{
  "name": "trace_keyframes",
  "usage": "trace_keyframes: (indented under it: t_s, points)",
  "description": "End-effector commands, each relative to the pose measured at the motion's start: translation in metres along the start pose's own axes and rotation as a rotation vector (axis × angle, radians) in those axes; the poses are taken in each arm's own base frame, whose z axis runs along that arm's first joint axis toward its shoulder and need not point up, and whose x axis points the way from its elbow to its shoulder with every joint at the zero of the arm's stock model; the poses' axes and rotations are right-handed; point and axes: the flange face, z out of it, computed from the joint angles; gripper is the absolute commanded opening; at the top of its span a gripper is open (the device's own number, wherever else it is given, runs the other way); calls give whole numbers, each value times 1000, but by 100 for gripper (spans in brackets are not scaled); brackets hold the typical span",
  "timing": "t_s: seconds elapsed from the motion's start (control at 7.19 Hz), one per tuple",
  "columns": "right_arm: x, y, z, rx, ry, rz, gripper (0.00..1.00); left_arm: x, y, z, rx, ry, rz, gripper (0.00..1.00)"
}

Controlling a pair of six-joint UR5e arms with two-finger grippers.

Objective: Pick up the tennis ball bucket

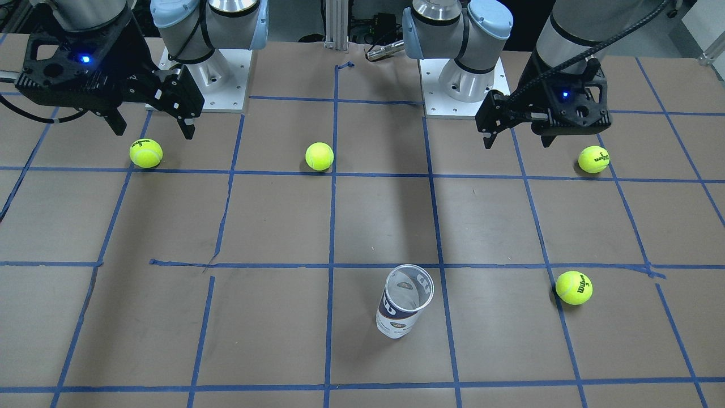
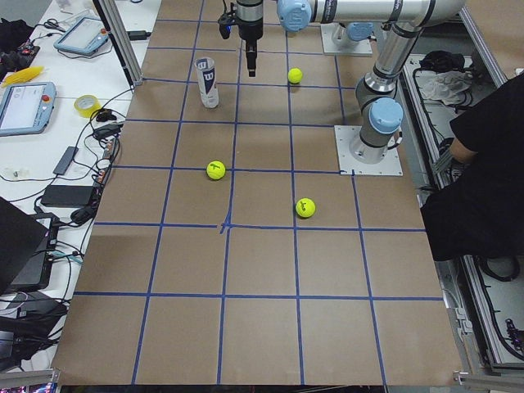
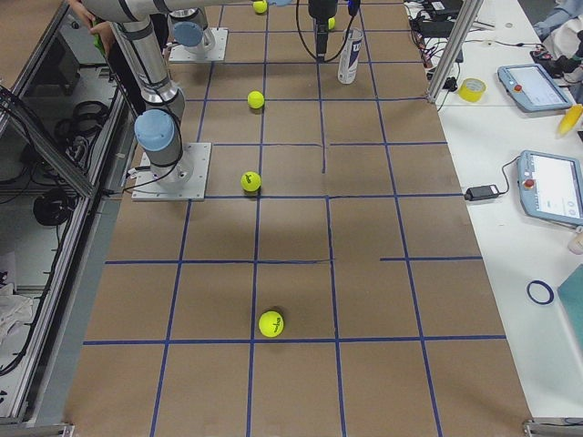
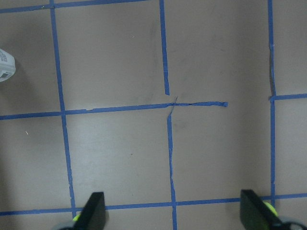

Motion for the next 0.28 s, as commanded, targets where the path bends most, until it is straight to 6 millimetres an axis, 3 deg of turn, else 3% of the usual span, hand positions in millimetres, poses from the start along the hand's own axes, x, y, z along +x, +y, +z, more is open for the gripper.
trace_keyframes:
  t_s: [0.0, 0.14]
  points:
    - [0, 0, 0, -1, 0, 0, 100, 1, 1, -1, 1, 1, 1, 100]
    - [0, 0, 0, -2, 0, 0, 100, 1, 0, 0, 0, 1, 1, 100]
